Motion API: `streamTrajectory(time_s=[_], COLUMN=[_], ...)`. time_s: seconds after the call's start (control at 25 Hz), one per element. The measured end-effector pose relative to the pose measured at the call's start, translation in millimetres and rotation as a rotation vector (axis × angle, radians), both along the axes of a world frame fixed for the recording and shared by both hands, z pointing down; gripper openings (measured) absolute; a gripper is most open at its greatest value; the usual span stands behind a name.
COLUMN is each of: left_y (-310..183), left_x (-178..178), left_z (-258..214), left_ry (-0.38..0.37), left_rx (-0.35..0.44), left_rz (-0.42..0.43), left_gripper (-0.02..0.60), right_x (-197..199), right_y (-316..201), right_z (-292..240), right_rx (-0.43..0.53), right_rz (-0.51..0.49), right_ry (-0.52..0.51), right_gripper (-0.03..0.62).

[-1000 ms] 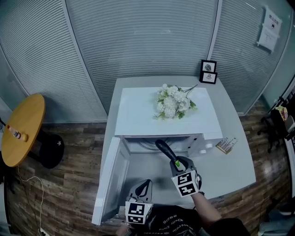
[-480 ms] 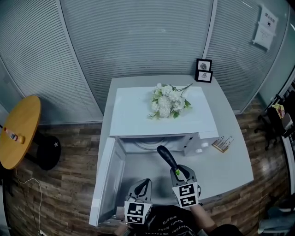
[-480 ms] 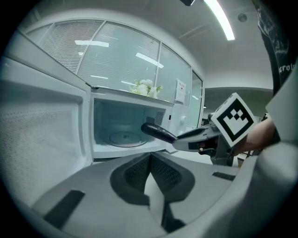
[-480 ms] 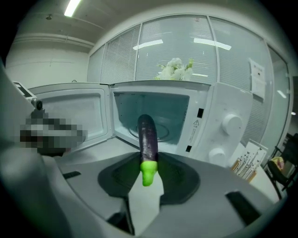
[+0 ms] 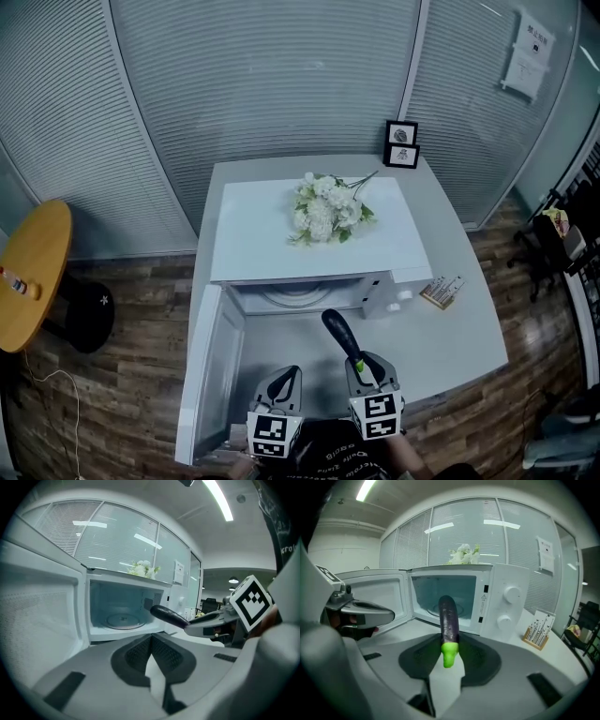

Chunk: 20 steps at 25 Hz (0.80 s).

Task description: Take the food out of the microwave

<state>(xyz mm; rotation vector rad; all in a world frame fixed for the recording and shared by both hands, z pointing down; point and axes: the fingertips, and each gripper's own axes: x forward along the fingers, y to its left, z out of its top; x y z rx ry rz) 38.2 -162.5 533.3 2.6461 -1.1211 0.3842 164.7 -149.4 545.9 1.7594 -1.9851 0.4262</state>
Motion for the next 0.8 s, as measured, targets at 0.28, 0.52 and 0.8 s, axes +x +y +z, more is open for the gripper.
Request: streamTrajectory(time_s=[0.28, 0.52, 0.8], left_y=[3.8, 6.0, 1.7], left_x=[1.6, -0.1, -5.3], left_z=[2.6, 4.7, 6.2], left_ry=[0.004, -0.005, -0.010], left_rx=[-0.006, -0.008, -0.014], left_rz=[0.012, 0.009, 0.000], left_gripper=[0.008, 0.008, 0.008], right_x=[1.9, 2.7, 1.5], right_y=[13.9, 23.0, 22.8], right_z=[-0.9, 0.8, 4.7], right_rx=[0.021, 0.019, 0.003], right_rz=[0.042, 0.063, 0.069], right_ry=[-0.036, -0.065, -0.076], right_gripper=[0.117, 0.117, 0.117])
